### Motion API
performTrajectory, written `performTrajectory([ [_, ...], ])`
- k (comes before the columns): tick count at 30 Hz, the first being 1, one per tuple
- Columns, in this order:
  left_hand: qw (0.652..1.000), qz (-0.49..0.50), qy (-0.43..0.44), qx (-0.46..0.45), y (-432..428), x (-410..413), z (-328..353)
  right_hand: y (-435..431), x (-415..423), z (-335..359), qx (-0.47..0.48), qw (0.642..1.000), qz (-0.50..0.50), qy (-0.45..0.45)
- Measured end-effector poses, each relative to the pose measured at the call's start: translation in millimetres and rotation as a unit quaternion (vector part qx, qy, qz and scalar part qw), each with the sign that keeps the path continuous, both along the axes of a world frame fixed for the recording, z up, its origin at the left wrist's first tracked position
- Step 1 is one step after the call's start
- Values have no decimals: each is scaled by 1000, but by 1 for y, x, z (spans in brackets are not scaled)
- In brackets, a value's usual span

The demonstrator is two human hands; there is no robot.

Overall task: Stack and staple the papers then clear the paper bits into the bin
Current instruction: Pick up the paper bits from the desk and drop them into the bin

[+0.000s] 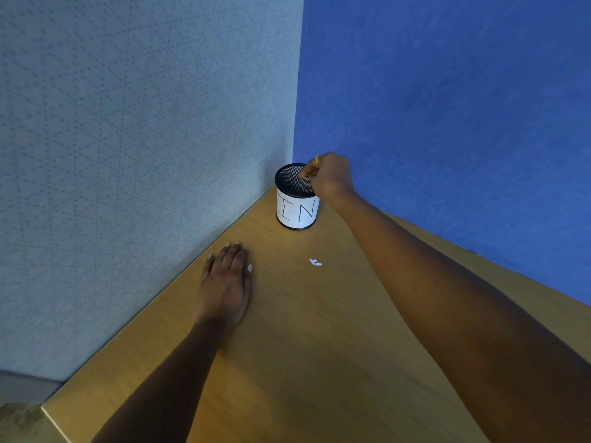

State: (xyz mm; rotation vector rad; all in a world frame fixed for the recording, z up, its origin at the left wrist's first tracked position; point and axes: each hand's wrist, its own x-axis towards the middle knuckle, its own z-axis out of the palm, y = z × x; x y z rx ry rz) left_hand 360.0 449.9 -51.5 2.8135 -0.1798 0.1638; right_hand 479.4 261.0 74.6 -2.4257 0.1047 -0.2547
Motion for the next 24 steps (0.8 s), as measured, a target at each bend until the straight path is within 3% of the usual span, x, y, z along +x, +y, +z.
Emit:
performTrajectory([
  [10, 1000, -4, 2, 0, -1, 0, 0, 0, -57, -14, 116, 992, -18, -50],
  [20, 1000, -4, 8, -6, 0, -1, 1, -16, -114, -79, 49, 996, -18, 71],
  [24, 1000, -4, 10, -8, 0, -1, 2, -18, -124, -90, 10, 997, -13, 73],
])
